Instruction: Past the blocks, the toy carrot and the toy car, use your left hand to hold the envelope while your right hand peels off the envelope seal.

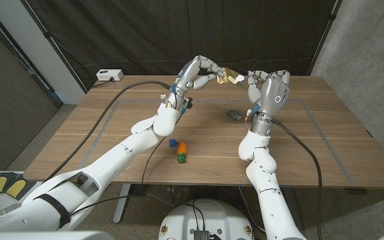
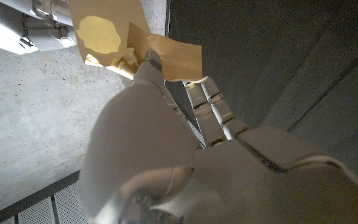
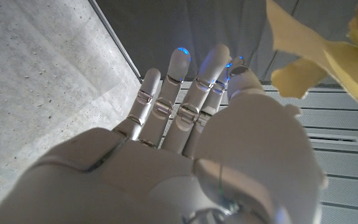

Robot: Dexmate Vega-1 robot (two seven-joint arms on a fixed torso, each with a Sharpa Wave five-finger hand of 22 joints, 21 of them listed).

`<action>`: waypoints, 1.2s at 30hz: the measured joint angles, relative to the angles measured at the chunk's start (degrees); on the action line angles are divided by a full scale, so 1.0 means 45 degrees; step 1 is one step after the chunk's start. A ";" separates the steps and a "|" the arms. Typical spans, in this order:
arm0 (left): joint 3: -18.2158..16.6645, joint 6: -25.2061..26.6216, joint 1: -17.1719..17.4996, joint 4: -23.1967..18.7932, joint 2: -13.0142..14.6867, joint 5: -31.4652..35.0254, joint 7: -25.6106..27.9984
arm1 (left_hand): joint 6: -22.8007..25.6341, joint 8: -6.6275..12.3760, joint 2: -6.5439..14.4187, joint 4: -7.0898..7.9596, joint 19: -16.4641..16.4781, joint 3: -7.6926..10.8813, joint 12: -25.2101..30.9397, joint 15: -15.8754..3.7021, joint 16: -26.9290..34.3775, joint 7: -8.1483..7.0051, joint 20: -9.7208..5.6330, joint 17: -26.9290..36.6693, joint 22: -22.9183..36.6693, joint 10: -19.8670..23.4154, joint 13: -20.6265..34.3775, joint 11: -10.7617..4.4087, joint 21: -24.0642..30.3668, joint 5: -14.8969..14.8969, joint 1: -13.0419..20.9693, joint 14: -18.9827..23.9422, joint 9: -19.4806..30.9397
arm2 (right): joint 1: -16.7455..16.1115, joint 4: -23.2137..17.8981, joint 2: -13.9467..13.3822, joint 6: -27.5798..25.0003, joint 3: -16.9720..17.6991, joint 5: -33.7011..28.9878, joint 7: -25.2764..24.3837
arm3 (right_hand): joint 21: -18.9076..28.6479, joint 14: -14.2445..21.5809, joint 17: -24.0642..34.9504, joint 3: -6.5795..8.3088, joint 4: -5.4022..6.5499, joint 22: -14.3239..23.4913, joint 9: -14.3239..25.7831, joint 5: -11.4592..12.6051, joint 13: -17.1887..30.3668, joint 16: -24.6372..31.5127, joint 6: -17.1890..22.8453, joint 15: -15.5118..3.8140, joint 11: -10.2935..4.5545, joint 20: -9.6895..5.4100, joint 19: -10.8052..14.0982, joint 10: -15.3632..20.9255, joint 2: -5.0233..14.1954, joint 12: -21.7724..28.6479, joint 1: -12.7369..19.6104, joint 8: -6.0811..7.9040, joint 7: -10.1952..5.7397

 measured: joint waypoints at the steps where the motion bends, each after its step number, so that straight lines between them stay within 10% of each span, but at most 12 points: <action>1: -0.0023 0.0085 0.0042 -0.0046 0.0028 0.0036 0.0068 | 0.0000 0.0000 0.0000 -0.0025 0.0000 -0.0025 0.0000 0.0003 0.0000 0.0000 0.0000 0.0024 0.0000 0.0001 -0.0001 -0.0001 0.0000 0.0000 0.0000 0.0003 0.0000 | 0.0107 0.0073 0.0244 0.0030 0.0248 -0.0052 0.0000 | 0.0000 0.0000 -0.0009 0.0019 -0.0018 0.0000 0.0002 -0.0001 0.0000 0.0000 -0.0001 0.0000 0.0000 -0.0001 0.0000 0.0000 0.0000 0.0000 0.0000 0.0000 0.0000; 18: -0.0323 0.2241 0.0873 -0.1055 0.0268 0.1816 0.2371 | 0.0019 0.0001 0.0055 -0.0044 0.0000 -0.0044 0.0120 -0.0114 0.0000 0.0438 0.0000 0.0141 0.0001 0.0112 0.0261 -0.0025 0.0271 -0.0312 0.0109 0.0389 0.0081 | 0.0118 -0.0139 0.1104 0.0947 0.0907 -0.0345 0.0001 | 0.0143 -0.0003 -0.0168 0.0264 0.0085 -0.0118 0.0578 0.0000 -0.0330 -0.0307 -0.0301 -0.0004 -0.0097 -0.0001 0.0000 -0.0097 -0.0148 -0.0435 -0.0372 0.0082 -0.0271; 28: -0.0226 0.2640 0.1025 -0.1232 0.0195 0.1760 0.2933 | -0.0048 -0.0099 0.0071 -0.0045 0.0000 -0.0044 0.0173 -0.0138 0.0000 0.0504 0.0000 0.0177 0.0001 0.0112 0.0302 -0.0025 0.0337 -0.0407 0.0093 0.0501 0.0099 | -0.0207 -0.0466 0.1139 0.1633 0.0877 -0.0190 0.0000 | 0.0166 -0.1193 -0.2163 0.0328 0.0303 -0.0449 -0.0273 -0.0833 -0.1478 -0.2166 -0.2886 0.0318 -0.0363 -0.0051 -0.0231 -0.2625 -0.0551 -0.2575 -0.1486 -0.1734 -0.1131; 36: -0.0220 0.3681 0.1342 -0.1760 0.0226 0.1458 0.3168 | -0.3122 -0.1302 0.0188 0.0481 -0.0968 -0.0268 -0.0352 0.0199 -0.0513 0.0062 0.0297 -0.0798 -0.0045 -0.2505 0.0144 0.0054 0.0406 -0.0495 -0.1507 -0.1242 0.0181 | -0.0715 -0.1068 0.0416 0.1209 0.0134 0.0268 0.0000 | -0.0500 -0.1463 -0.5313 0.0857 0.0402 -0.0634 -0.0702 -0.0832 -0.2391 -0.5038 -0.4331 0.0408 -0.0273 -0.0003 -0.0176 -0.4107 -0.0948 -0.3742 -0.2506 -0.1958 -0.1232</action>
